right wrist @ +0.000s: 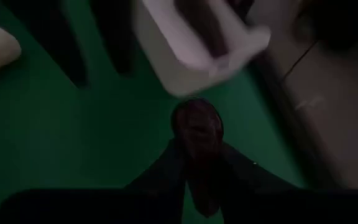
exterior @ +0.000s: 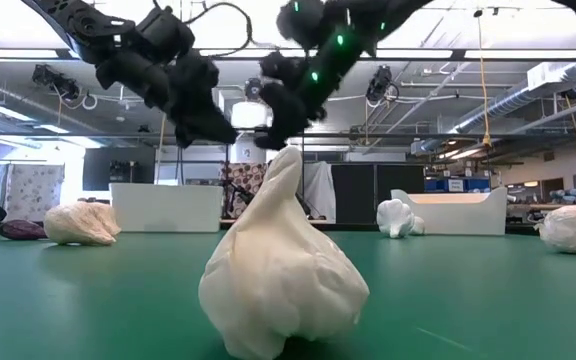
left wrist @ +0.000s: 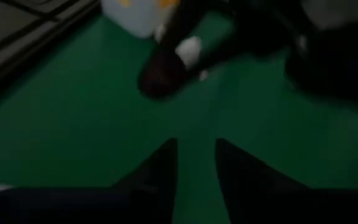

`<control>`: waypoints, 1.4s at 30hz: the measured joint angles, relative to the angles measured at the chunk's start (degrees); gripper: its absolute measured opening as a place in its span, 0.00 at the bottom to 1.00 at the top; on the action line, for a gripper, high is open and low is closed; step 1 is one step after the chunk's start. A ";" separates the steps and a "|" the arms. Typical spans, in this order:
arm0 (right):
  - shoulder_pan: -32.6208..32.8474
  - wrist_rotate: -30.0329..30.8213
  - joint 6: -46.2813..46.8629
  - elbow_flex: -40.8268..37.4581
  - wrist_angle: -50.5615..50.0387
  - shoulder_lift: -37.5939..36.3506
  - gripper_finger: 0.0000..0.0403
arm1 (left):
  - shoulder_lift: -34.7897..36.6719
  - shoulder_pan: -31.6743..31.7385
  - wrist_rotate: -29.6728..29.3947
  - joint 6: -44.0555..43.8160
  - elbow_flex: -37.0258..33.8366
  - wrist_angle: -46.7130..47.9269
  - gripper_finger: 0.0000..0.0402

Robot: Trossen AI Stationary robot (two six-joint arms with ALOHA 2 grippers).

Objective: Sort produce into baskets
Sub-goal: Put the top violet eggplant into the left white bin

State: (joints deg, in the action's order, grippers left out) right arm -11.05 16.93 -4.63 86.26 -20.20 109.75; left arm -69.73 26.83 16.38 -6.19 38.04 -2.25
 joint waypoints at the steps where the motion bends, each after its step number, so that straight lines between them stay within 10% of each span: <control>1: 1.52 2.39 -1.16 0.00 0.79 -0.27 0.20 | 0.00 0.00 0.95 -1.01 0.00 -1.12 0.29; 16: 8.30 11.78 -4.56 0.00 3.88 -0.78 0.21 | 0.00 -0.36 6.87 -7.51 -0.01 -9.12 0.54; 31: 8.96 12.37 -4.84 0.00 3.91 -0.78 0.30 | 0.03 -0.24 6.16 -6.14 0.00 -7.84 0.10; 42: 9.80 19.17 22.04 -1.37 -13.09 -0.14 0.49 | 1.53 7.33 -23.20 0.41 -0.06 11.72 0.18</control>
State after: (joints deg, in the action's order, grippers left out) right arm -1.26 36.10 17.41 84.89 -33.29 109.60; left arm -68.20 34.16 -6.82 -5.78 37.98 9.46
